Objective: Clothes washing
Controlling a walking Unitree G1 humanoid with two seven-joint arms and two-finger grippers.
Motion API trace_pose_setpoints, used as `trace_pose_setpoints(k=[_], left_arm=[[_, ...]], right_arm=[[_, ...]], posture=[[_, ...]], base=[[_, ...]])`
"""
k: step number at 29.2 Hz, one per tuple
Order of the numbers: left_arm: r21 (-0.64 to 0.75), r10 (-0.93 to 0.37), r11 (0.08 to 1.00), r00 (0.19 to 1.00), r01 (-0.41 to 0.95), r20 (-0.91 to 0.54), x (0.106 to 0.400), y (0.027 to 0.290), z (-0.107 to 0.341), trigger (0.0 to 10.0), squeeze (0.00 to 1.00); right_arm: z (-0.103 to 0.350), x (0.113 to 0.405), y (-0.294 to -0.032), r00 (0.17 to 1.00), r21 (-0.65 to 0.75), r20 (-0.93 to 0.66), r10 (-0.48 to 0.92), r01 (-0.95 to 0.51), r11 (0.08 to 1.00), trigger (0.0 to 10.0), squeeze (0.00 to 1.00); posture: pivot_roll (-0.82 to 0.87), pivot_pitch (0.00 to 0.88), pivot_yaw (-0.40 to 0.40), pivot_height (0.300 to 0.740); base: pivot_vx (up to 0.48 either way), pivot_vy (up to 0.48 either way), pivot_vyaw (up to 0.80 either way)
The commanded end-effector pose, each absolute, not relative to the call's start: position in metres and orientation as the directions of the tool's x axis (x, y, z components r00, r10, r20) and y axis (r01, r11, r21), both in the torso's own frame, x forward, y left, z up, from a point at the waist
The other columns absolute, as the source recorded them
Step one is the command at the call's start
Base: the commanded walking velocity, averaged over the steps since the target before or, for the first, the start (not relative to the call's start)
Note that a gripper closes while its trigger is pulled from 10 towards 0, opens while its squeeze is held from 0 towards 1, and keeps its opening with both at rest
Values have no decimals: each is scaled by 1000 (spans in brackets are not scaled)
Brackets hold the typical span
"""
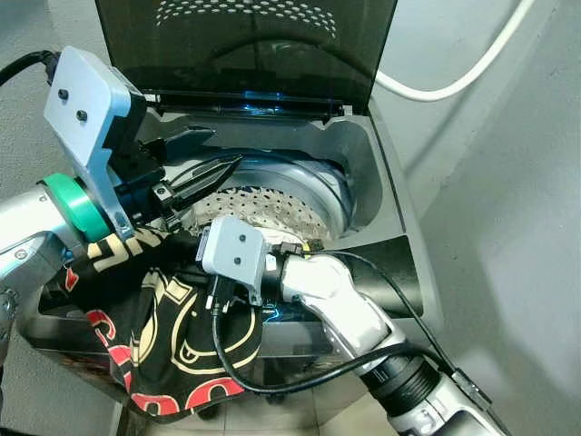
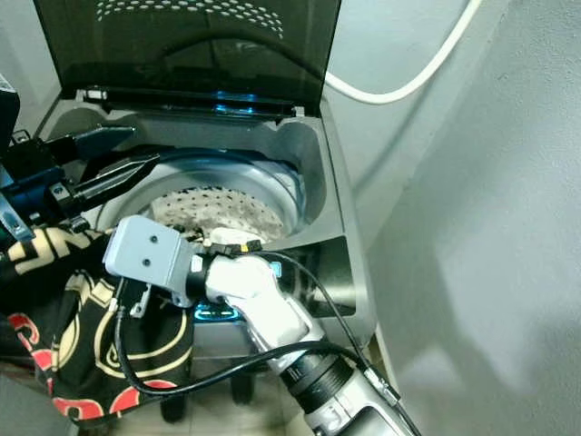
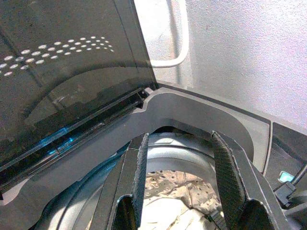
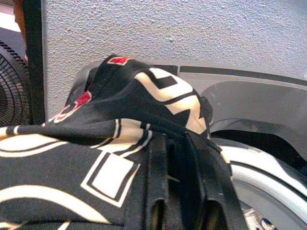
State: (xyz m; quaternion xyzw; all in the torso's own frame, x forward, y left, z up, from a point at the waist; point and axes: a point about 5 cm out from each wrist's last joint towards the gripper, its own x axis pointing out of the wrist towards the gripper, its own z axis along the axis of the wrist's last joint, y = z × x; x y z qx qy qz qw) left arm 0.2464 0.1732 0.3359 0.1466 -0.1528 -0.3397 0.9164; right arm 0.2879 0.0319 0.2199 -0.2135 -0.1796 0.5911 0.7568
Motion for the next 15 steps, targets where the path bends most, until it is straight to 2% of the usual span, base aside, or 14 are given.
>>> trace_pose_setpoints(k=[1, 8, 9, 11, 15], left_arm=[[376, -678, 716, 715, 588, 172, 246, 171, 334, 10000, 0], [376, -677, 716, 715, 588, 173, 246, 171, 333, 10000, 0], [375, -677, 717, 715, 588, 174, 246, 170, 333, 10000, 0], [375, -677, 717, 715, 587, 175, 246, 170, 333, 10000, 0], [373, -676, 719, 715, 587, 178, 245, 169, 332, 10000, 0]], right_arm=[[203, 297, 23, 299, -506, -45, 953, -830, 236, 0, 0], [211, 306, 17, 353, -522, 0, 935, -798, 301, 0, 0], [221, 315, 11, 413, -544, 59, 909, -750, 376, 0, 0], [223, 317, 10, 425, -548, 73, 902, -739, 393, 0, 0], [263, 352, -19, 646, -585, 271, 714, -478, 655, 0, 0]], posture=[[243, 114, -4, 740], [243, 114, -4, 740], [243, 109, -7, 740], [243, 109, -7, 740], [241, 106, -11, 740]], base=[[0, 0, 0], [0, 0, 0], [0, 0, 0], [0, 0, 0], [0, 0, 0]])
